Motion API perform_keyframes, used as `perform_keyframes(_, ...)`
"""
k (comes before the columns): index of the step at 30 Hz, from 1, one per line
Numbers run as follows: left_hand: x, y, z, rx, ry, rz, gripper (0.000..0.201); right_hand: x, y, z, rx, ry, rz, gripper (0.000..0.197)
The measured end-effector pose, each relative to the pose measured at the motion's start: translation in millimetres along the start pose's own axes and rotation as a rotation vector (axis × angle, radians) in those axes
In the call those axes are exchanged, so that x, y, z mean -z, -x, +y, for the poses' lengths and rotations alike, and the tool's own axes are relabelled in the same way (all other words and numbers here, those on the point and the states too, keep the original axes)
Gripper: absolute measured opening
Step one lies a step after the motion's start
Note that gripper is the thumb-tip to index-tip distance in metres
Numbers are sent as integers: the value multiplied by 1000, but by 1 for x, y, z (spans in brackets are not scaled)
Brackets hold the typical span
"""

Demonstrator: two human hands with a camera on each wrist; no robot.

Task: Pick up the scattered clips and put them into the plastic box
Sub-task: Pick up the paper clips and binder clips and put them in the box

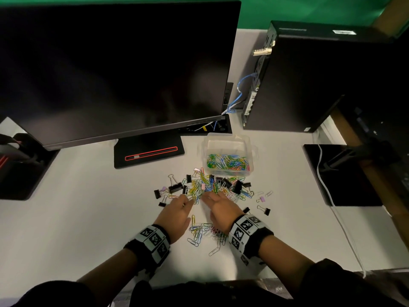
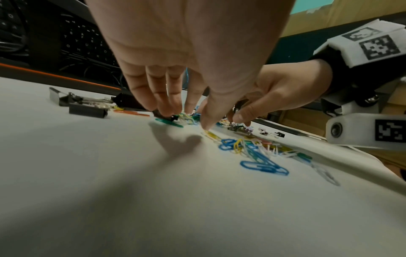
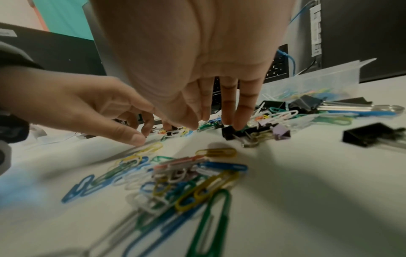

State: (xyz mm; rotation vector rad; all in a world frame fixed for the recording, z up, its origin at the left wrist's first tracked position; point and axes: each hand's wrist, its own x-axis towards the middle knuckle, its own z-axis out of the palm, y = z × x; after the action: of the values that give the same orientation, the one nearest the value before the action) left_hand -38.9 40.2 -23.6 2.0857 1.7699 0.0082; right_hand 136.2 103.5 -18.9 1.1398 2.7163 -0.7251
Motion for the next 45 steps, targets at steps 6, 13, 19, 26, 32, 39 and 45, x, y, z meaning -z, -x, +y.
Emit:
perform_keyframes(6,-7,8,0,-149,-89,-10,50,-9,7,3,34,42,-20,55)
perform_keyframes(13,-18,18,2,-298,75,-14,35,-8,18,4,-4,-99,20,51)
perform_keyframes(19,-3,11,-11,-33,314,30,42,-20,32,0,109,6,12,49)
perform_keyframes(26,-7,6,-30,-31,83,-14,51,-10,46,29,-42,-192,199,39)
perform_keyframes(32,-4,4,-9,-182,46,-60,42,6,33,48,-85,-143,151,35)
perform_keyframes(39,10,7,5,-37,204,-138,87,18,38,49,-170,-175,116,47)
perform_keyframes(45,8,10,3,10,140,-340,108,5,59,30,-138,-225,-214,112)
